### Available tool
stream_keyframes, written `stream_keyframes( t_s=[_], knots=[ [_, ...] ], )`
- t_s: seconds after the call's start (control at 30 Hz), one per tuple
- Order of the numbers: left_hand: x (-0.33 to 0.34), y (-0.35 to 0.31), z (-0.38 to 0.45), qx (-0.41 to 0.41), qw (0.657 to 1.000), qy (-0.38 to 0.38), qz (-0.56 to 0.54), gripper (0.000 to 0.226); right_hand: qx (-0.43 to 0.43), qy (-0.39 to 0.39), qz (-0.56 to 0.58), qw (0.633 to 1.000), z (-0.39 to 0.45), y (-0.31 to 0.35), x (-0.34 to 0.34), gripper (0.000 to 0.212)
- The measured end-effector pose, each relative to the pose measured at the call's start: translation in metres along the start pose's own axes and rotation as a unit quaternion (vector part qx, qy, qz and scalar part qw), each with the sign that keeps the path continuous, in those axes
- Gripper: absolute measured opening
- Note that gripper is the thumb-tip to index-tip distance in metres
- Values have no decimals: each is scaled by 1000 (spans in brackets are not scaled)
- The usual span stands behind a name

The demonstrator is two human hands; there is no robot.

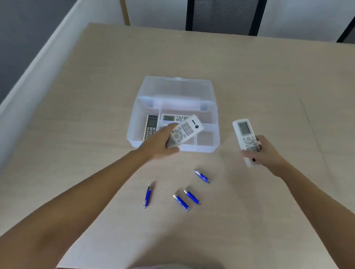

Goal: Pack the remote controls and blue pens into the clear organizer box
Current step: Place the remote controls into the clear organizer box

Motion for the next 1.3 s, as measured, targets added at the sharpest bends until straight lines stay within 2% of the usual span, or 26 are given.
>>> stream_keyframes(
  t_s=[0.1, 0.23, 0.3, 0.47, 0.67, 0.73, 0.8, 0.87, 0.93, 1.03, 1.17, 1.3],
  knots=[
    [-21, 15, 62, -19, 999, -3, 27, 64, -20, 36, 9, 999, 20, 32, 15, 60],
    [-20, 28, 128, -18, 988, 28, 152, 44, -45, 60, -15, 997, 50, 58, 32, 59],
    [-13, 34, 149, -16, 980, 43, 194, 40, -52, 71, -29, 996, 67, 66, 38, 58],
    [5, 55, 174, 19, 959, 99, 264, 39, -61, 85, -36, 994, 106, 78, 48, 58],
    [24, 67, 168, 4, 955, 112, 273, 37, -78, 93, -83, 989, 136, 90, 74, 61],
    [22, 67, 159, -10, 968, 70, 239, 39, -84, 103, -110, 985, 144, 93, 86, 63],
    [15, 72, 143, -56, 977, -28, 203, 43, -91, 121, -147, 977, 151, 96, 101, 65],
    [7, 85, 117, -152, 960, -143, 187, 51, -96, 152, -200, 963, 158, 97, 120, 66],
    [5, 101, 85, -257, 929, -206, 168, 56, -91, 196, -241, 946, 162, 96, 139, 64],
    [14, 122, 55, -338, 916, -189, 110, 53, -73, 246, -281, 925, 167, 92, 164, 64],
    [16, 133, 53, -325, 929, -176, -9, 57, -49, 253, -330, 908, 175, 92, 187, 57],
    [11, 133, 54, -329, 921, -206, -46, 56, -2, 235, -311, 921, 183, 83, 207, 46]
  ],
)
Point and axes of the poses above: each hand's wrist, its own z-axis towards the middle knuckle, its own x-axis out of the palm, y = z × x, the point moved 3 cm from there along z, towards the middle knuckle, and after that the axes turned 15 degrees about z, right-handed, at the moved point
